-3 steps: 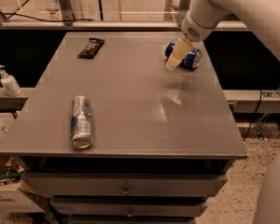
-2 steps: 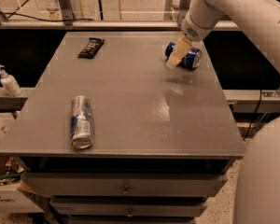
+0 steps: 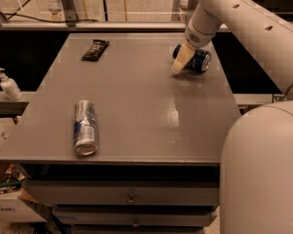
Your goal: Place pepsi can upright
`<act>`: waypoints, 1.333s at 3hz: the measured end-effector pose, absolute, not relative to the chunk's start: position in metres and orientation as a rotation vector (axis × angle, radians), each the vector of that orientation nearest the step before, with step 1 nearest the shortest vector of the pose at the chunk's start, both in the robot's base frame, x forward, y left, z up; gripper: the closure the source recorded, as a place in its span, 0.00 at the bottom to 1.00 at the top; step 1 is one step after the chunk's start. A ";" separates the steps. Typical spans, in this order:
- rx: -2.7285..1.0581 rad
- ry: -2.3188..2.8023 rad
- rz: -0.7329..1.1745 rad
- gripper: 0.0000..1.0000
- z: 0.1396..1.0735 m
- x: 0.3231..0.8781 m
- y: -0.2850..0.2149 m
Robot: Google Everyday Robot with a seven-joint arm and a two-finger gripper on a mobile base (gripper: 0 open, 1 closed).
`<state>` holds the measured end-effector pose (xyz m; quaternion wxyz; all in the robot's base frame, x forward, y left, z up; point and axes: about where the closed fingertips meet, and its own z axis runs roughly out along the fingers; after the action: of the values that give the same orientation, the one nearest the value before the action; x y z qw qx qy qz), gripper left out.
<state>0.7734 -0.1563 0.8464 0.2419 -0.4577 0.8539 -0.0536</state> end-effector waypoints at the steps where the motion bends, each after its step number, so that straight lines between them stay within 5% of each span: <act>1: -1.249 2.373 -0.144 0.18 0.831 0.780 -0.158; 4: -1.192 2.404 -0.113 0.88 0.872 0.763 -0.178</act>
Offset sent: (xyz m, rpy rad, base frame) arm 0.0158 -0.0117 0.0045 -0.0188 0.0394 -0.0489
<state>0.7627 -0.1783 0.8723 0.2262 -0.4323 0.8719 -0.0411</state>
